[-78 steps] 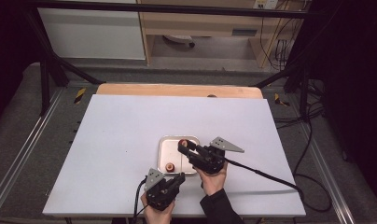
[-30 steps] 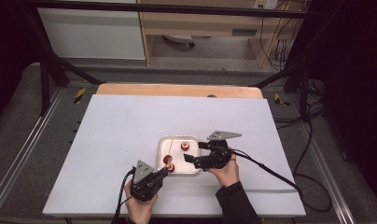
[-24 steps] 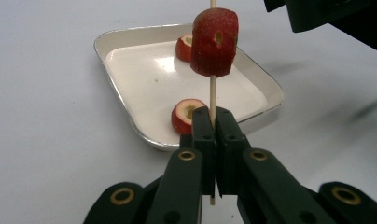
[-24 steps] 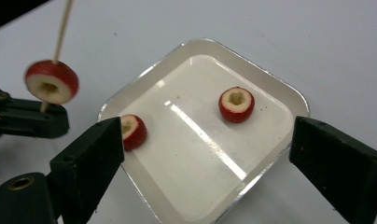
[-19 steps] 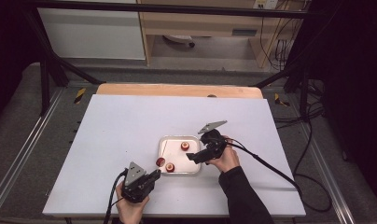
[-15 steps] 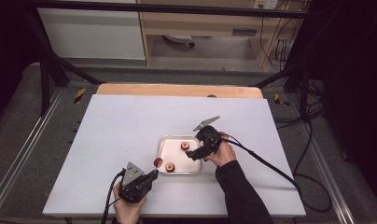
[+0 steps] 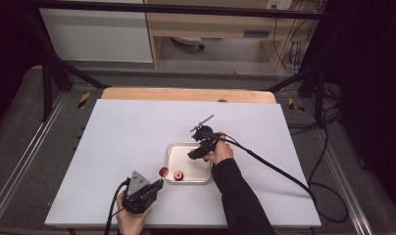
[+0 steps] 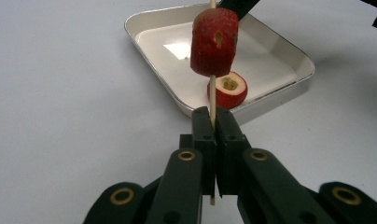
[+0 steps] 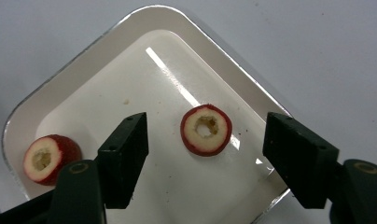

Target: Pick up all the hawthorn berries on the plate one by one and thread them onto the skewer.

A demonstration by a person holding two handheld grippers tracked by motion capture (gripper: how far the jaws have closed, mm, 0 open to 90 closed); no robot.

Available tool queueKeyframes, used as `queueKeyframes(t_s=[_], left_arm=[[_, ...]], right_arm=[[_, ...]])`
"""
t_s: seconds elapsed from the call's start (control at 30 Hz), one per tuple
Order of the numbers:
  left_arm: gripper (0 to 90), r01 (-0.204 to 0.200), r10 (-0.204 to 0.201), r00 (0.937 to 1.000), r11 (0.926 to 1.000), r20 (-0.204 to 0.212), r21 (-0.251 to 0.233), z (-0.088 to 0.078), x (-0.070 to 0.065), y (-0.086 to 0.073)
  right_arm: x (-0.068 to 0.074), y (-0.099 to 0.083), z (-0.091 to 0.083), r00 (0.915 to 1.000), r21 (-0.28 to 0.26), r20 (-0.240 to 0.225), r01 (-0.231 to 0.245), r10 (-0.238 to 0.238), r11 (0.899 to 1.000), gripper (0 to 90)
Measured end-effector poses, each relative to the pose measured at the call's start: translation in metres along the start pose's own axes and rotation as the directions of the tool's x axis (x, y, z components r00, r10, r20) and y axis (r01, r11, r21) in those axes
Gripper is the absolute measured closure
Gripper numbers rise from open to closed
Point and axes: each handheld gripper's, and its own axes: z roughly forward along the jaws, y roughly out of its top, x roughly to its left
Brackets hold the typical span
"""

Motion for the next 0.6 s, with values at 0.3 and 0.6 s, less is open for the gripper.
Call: queueKeyframes(t_s=[0.3,0.6], left_arm=[[88.2,-0.008,0.008,1.0000,0.9999,0.006,0.013,0.001,0.000,-0.001],[88.1,0.000,0.000,0.9999,0.9999,0.011,0.016,0.002,0.001,-0.002]], right_arm=[[-0.002,0.007,0.014,0.9998,0.057,-0.015,-0.008,0.009,0.998,43.8],[-0.004,0.007,0.018,0.9995,0.088,-0.025,-0.015,0.017,0.996,52.1]])
